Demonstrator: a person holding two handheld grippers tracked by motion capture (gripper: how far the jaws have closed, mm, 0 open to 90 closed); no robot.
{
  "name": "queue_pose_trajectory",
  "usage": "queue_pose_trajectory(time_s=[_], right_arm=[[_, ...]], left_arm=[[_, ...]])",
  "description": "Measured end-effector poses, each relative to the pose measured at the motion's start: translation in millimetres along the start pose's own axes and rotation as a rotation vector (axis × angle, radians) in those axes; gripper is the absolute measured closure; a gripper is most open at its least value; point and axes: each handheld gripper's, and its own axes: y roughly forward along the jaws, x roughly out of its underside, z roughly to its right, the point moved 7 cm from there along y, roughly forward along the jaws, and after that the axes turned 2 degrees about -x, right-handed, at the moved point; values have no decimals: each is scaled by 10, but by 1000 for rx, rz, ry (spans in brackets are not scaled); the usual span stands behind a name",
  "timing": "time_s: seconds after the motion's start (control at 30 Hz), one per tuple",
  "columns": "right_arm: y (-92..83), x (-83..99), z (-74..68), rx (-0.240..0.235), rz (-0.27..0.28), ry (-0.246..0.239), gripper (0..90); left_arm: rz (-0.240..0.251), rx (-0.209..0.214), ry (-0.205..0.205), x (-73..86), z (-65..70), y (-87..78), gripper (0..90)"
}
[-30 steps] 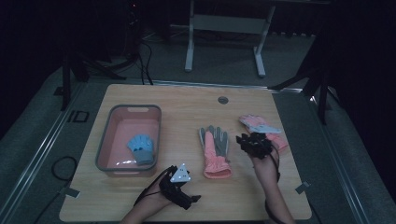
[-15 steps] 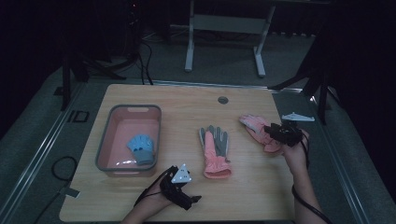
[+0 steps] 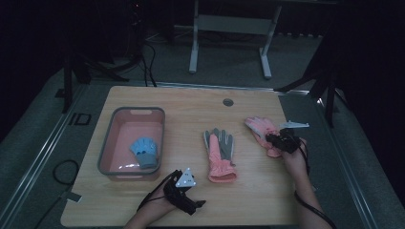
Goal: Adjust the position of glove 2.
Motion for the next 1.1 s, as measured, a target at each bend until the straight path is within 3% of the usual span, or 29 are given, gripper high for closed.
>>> queue_pose_trajectory(time_s=[0.07, 0.13, 0.17, 0.2, 0.27, 0.3, 0.33, 0.4, 0.57, 0.63, 0.67, 0.73, 0.83, 0.87, 0.97, 1.1], right_arm=[[-8, -1, -12, 9, 6, 5, 858], [-68, -23, -62, 67, 22, 44, 885], [-68, -23, -62, 67, 22, 44, 885], [-141, -39, -122, 120, 20, 74, 888], [-242, -63, -196, 135, 36, 121, 889], [-242, -63, -196, 135, 36, 121, 889], [-349, -95, -274, 162, 59, 135, 889], [-349, -95, -274, 162, 59, 135, 889], [-598, -102, -584, 212, 84, 152, 889], [-624, -89, -626, 224, 88, 154, 889], [-660, -18, -698, 257, 89, 184, 889], [-650, 51, -727, 265, 91, 218, 889], [-628, 92, -746, 269, 88, 230, 888], [-532, 193, -809, 248, 76, 257, 888], [-375, 304, -876, 255, 54, 270, 887], [-296, 295, -921, 285, 49, 261, 880]], left_arm=[[-3, -1, 1, 2, 2, 4, 29], [1, 1, 0, -2, 6, 3, 29], [1, 1, 0, -2, 6, 3, 29], [-2, 1, 0, 2, 4, 5, 29], [-2, 1, 0, 1, 2, 4, 29], [0, 2, -1, -2, 2, 3, 29], [1, 0, 1, -5, 3, 1, 29], [3, 1, 0, -6, 4, 1, 29], [5, 6, -3, -2, 2, -2, 29], [4, 6, -1, -3, 4, -2, 29], [3, 4, 3, -4, 4, -2, 29], [2, 5, 4, -3, 9, -1, 29], [10, 13, 3, -6, 11, -3, 29], [10, 9, 1, -5, 5, -3, 29], [9, 6, 2, -4, 0, -1, 29], [4, 2, 11, -2, 10, 8, 29]])
